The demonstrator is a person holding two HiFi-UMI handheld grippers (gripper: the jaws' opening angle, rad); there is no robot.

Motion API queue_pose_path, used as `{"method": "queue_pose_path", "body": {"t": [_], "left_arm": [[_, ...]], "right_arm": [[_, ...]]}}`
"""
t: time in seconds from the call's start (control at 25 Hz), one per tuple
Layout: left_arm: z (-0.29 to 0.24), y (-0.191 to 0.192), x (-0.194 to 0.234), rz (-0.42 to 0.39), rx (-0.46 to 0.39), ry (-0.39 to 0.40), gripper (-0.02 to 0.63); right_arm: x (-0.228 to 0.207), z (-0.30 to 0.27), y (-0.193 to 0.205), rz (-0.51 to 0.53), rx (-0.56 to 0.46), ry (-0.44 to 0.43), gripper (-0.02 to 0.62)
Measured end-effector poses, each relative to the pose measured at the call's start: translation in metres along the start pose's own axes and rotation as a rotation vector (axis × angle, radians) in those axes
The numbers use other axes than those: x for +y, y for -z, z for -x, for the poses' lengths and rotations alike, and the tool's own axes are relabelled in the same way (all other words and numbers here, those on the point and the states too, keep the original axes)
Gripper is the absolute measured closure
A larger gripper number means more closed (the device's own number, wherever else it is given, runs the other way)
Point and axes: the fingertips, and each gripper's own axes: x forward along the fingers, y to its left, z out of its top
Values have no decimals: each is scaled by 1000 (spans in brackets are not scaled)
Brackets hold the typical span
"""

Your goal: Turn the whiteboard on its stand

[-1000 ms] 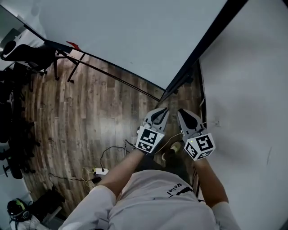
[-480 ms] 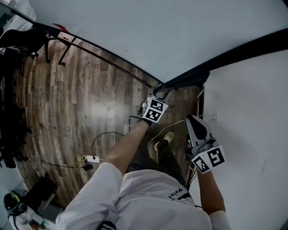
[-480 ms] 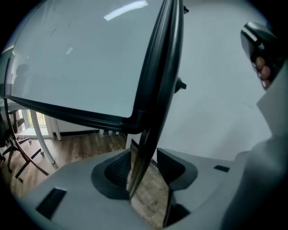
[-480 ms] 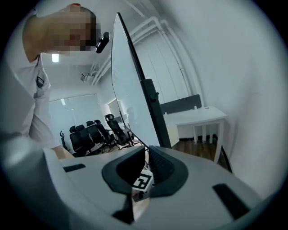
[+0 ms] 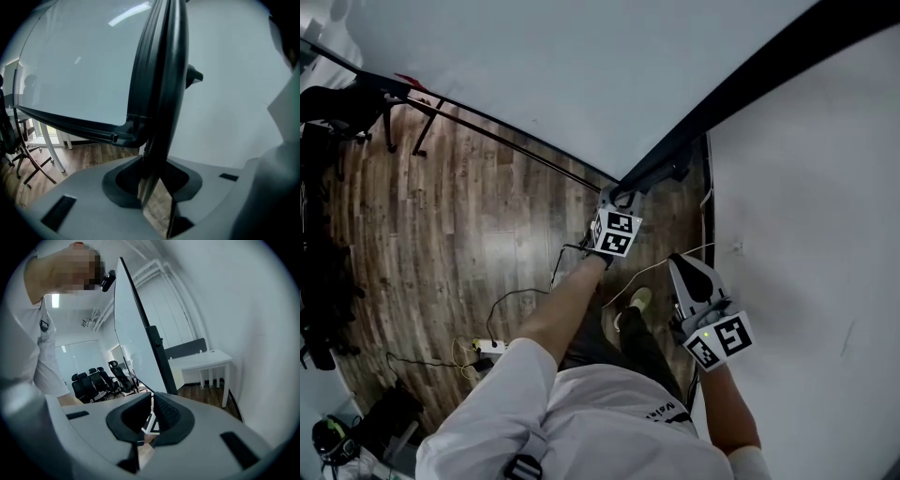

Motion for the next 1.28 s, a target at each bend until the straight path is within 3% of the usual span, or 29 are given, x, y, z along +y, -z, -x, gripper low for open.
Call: {"method": "queue_pose_path", "body": {"t": [0.24,0.48,0.92,1.28], "left_arm": [[2,-2,-2,1,2,-46,506],[12,5,-28,-6,15,-46,506],[13,38,-138,-38,55,65,506],[15,57,-216,-29,94,86,505]], "right_arm": [[6,-12,-1,17,-12,-63,577],[-12,8,4,-13,-36,-22,577],[-58,89,31,-13,-53,47,577],[-75,156,37,-7,-85,88,577]]}}
